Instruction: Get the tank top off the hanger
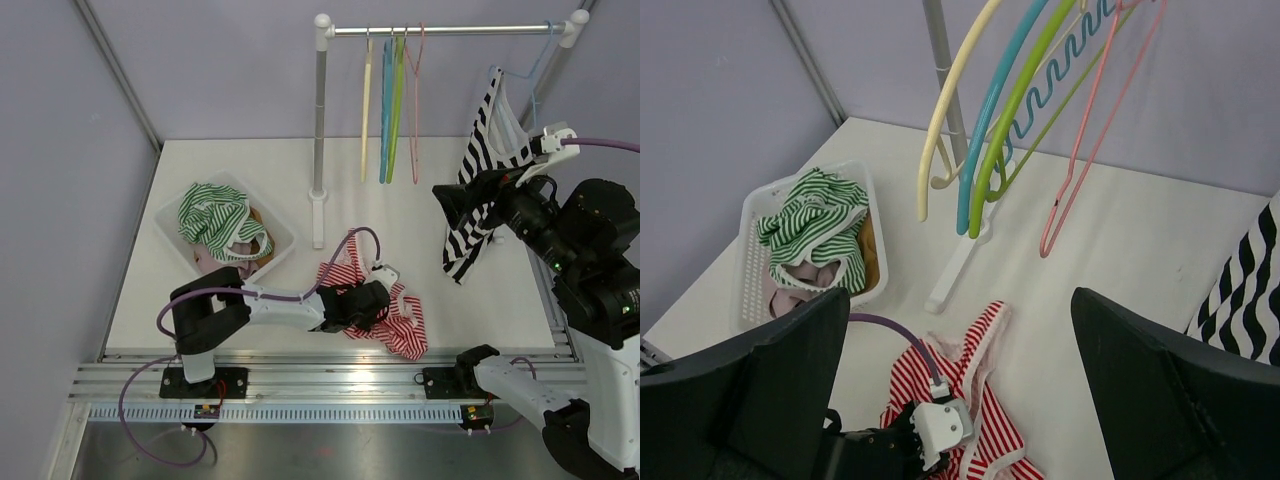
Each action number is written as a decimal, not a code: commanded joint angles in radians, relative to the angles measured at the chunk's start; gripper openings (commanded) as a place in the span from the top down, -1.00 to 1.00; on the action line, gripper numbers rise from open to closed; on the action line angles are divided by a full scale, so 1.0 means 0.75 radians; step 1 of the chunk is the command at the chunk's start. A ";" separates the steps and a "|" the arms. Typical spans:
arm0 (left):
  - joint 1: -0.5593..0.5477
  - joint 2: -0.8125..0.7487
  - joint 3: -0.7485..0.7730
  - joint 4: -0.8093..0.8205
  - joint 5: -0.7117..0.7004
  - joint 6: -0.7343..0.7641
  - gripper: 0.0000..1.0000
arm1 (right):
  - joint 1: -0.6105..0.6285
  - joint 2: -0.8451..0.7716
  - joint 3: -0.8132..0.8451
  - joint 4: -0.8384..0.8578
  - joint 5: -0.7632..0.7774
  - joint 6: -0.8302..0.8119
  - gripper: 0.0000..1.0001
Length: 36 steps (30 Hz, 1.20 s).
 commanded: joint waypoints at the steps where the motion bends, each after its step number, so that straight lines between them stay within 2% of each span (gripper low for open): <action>1: -0.017 0.019 -0.020 0.028 0.044 -0.061 0.70 | 0.004 -0.036 -0.057 0.099 -0.085 0.006 -0.99; 2: -0.017 -0.023 -0.022 0.004 0.003 -0.067 0.90 | 0.002 -0.042 -0.065 0.101 -0.071 0.006 -0.99; 3: -0.017 -0.046 -0.022 -0.017 -0.023 -0.071 1.00 | 0.002 -0.056 -0.082 0.099 -0.069 0.004 -0.99; 11: -0.015 -0.389 0.005 -0.303 -0.422 -0.112 1.00 | 0.004 -0.097 -0.125 0.111 -0.024 -0.001 -0.99; 15: -0.005 -0.576 0.017 -0.411 -0.557 -0.140 1.00 | 0.002 -0.126 -0.145 0.123 -0.014 0.010 -0.99; 17: 0.008 -0.660 0.066 -0.538 -0.639 -0.163 1.00 | 0.002 -0.130 -0.145 0.123 -0.006 0.012 -0.99; 19: 0.044 -0.713 0.123 -0.664 -0.692 -0.194 1.00 | 0.002 -0.138 -0.147 0.127 -0.004 0.014 -0.99; 23: 0.126 -0.890 0.203 -0.778 -0.766 -0.186 1.00 | 0.002 -0.145 -0.151 0.140 -0.002 0.016 -0.99; 26: 0.234 -1.001 0.268 -0.802 -0.740 -0.128 1.00 | 0.002 -0.138 -0.149 0.144 -0.002 0.016 -0.99; 30: 0.467 -1.065 0.381 -0.839 -0.664 -0.043 1.00 | 0.004 -0.128 -0.153 0.162 -0.016 0.020 -0.99; 34: 0.694 -1.030 0.475 -0.902 -0.574 -0.006 1.00 | 0.004 -0.128 -0.153 0.174 -0.032 0.022 -0.99; 35: 0.748 -1.020 0.486 -0.911 -0.489 -0.002 1.00 | 0.002 -0.124 -0.153 0.174 -0.036 0.022 -0.99; 36: 0.866 -1.008 0.494 -0.913 -0.437 0.001 1.00 | 0.002 -0.122 -0.155 0.183 -0.042 0.024 -0.99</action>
